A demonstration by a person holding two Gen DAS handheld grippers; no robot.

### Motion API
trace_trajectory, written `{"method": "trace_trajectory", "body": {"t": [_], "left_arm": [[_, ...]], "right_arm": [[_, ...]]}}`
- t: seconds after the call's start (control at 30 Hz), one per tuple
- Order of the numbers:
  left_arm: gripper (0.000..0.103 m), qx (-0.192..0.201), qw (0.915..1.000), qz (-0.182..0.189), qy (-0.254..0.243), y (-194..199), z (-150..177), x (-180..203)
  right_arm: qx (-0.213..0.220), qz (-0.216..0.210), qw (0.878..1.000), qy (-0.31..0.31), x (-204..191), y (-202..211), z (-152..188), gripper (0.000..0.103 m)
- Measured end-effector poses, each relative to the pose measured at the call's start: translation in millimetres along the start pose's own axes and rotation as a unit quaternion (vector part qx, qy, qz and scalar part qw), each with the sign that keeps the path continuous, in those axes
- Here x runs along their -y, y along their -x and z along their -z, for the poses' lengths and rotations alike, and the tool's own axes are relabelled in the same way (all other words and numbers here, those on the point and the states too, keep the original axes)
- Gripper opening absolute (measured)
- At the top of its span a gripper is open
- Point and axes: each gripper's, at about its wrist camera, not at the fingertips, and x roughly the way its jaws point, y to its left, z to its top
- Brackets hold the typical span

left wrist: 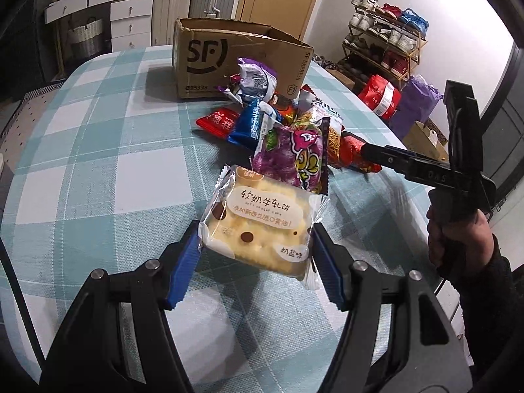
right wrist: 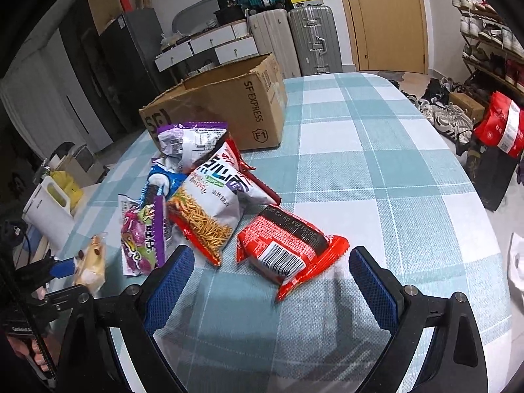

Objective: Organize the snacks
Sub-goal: 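Hold the pastry pack in the left gripper while the right gripper grasps the red wrapped pack, then lift both packs and carry them toward the cardboard box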

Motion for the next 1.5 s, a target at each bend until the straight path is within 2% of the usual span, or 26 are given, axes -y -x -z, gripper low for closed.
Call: {"method": "trace_trajectory", "body": {"t": [0.3, 0.4, 0.57, 0.8, 0.93, 1.5], "left_arm": [[0.063, -0.001, 1.0000, 0.002, 0.008, -0.4, 0.3, -8.1], [0.063, -0.001, 0.9999, 0.003, 0.010, -0.7, 0.6, -9.5], [0.063, 0.003, 0.9999, 0.005, 0.009, 0.9, 0.3, -11.6], [0.063, 0.007, 0.9999, 0.007, 0.013, 3.4, -0.9, -14.7], [0.063, 0.008, 0.9999, 0.008, 0.012, 4.1, -1.4, -15.1], [0.063, 0.018, 0.9998, 0.005, 0.007, 14.0, -3.6, -11.5]], "right_arm": [[-0.009, 0.024, 1.000, -0.001, 1.3, -14.3, -3.9, 0.097], [-0.013, 0.028, 1.000, 0.006, -0.7, -18.7, -4.4, 0.087], [-0.012, 0.029, 1.000, -0.004, -0.1, -21.5, -6.4, 0.083], [-0.026, 0.030, 0.999, 0.018, -6.8, -26.0, -2.6, 0.058], [-0.024, 0.024, 0.999, 0.024, -7.3, -24.7, -0.1, 0.053], [-0.006, -0.009, 1.000, -0.001, -1.6, -6.0, 4.4, 0.052]]}}
